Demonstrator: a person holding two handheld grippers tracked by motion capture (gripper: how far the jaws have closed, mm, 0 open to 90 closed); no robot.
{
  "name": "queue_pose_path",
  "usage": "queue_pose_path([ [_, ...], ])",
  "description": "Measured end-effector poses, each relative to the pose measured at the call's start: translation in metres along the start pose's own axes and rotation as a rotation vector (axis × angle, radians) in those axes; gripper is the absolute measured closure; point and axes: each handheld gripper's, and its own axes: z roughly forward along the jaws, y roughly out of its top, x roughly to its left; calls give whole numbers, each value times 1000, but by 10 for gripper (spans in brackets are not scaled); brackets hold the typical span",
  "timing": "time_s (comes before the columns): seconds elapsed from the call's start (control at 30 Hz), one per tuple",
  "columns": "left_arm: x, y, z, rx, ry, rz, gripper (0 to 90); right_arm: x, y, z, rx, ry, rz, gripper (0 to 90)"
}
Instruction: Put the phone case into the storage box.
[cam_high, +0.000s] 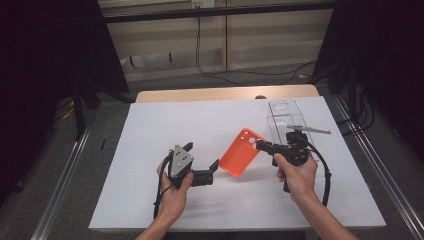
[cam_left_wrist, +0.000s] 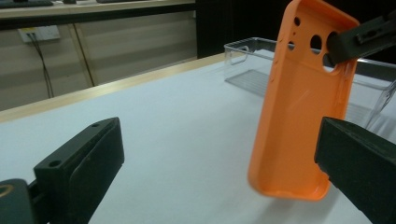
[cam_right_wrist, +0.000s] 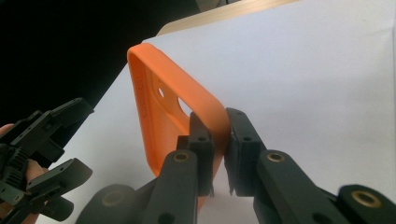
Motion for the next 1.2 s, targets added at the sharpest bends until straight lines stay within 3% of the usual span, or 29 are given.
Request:
queue_pose_path([
  [0.13,13,-2,-10,-5,-1,-14,15,-1,4,-3,-7,-4,-11,816],
  [0.27,29,0,-18,-31,45,-19,16,-2,8,-4,-12,-7,-19,816],
  [0.37,36,0,-25,-51,49,-23,13,-3,8,-4,-8,-11,-25,816],
  [0.47,37,-5,-31,-43,58,20,17,-4,10,-6,-16,-15,-32,816],
  [0.67,42,-14,-46,-58,86,9,22,-8,15,-12,-41,-23,-39,816],
  [0.87,49,-21,-63,-59,149,2,23,-11,20,-17,-49,-43,-43,816],
  [0.97,51,-24,-71,-66,154,-14,23,-13,23,-18,-56,-48,-45,816],
  [1.2,54,-35,-88,-47,175,4,25,-14,29,-25,-67,-57,-41,816],
])
